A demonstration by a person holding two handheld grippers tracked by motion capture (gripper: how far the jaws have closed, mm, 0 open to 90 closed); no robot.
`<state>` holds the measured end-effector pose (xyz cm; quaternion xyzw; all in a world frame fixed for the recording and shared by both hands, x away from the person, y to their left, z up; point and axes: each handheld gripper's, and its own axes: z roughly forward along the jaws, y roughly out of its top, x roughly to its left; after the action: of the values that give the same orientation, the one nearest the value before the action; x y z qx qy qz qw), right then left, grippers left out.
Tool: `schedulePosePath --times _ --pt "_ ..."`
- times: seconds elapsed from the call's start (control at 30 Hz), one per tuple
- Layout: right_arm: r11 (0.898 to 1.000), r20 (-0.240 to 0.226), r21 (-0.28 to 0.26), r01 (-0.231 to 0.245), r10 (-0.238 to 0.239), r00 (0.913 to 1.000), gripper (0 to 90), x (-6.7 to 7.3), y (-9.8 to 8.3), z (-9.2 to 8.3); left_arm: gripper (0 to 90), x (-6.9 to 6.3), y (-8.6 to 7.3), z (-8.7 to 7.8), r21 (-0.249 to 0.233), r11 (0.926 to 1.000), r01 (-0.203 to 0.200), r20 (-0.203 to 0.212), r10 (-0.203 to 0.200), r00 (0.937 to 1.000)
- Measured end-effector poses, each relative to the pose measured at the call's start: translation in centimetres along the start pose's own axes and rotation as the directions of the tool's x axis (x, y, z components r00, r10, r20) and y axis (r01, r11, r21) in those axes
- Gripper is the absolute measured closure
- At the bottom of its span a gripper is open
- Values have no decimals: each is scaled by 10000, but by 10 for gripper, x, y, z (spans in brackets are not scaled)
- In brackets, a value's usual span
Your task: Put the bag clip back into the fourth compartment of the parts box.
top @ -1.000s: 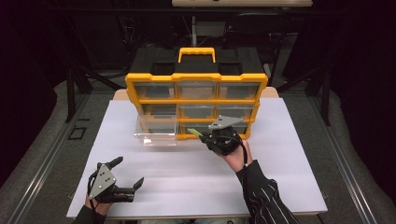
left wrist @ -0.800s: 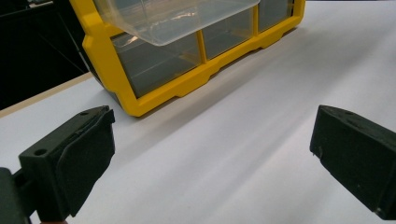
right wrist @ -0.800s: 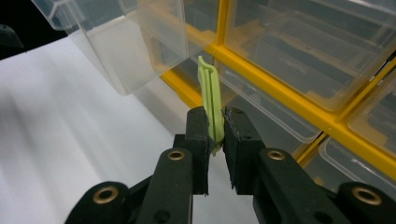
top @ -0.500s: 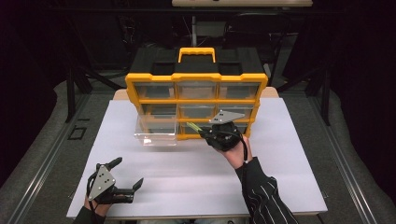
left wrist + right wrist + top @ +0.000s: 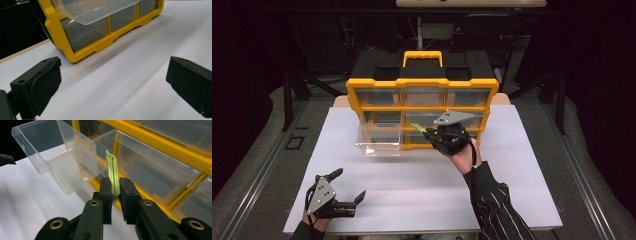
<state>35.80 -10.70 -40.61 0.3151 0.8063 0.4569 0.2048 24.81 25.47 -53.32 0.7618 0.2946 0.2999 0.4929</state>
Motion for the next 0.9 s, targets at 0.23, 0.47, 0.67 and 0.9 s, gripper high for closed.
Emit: schedulePosePath --times 0.23,0.47,0.67,0.9 --pt "9999 -19 52 128 -128 9999 806 1 5 0 2 0 0 1 123 9999 -52 9 51 10000" --pt "9996 28 29 283 -283 9996 806 1 12 -3 2 0 0 1 110 9999 -37 -12 37 10000" --pt "9990 126 -15 453 -453 9989 806 0 19 -8 2 0 0 1 125 9999 -49 -39 49 10000" --pt "9981 175 -31 608 -607 9980 807 2 27 -10 2 0 0 1 126 9999 -47 -64 47 10000"
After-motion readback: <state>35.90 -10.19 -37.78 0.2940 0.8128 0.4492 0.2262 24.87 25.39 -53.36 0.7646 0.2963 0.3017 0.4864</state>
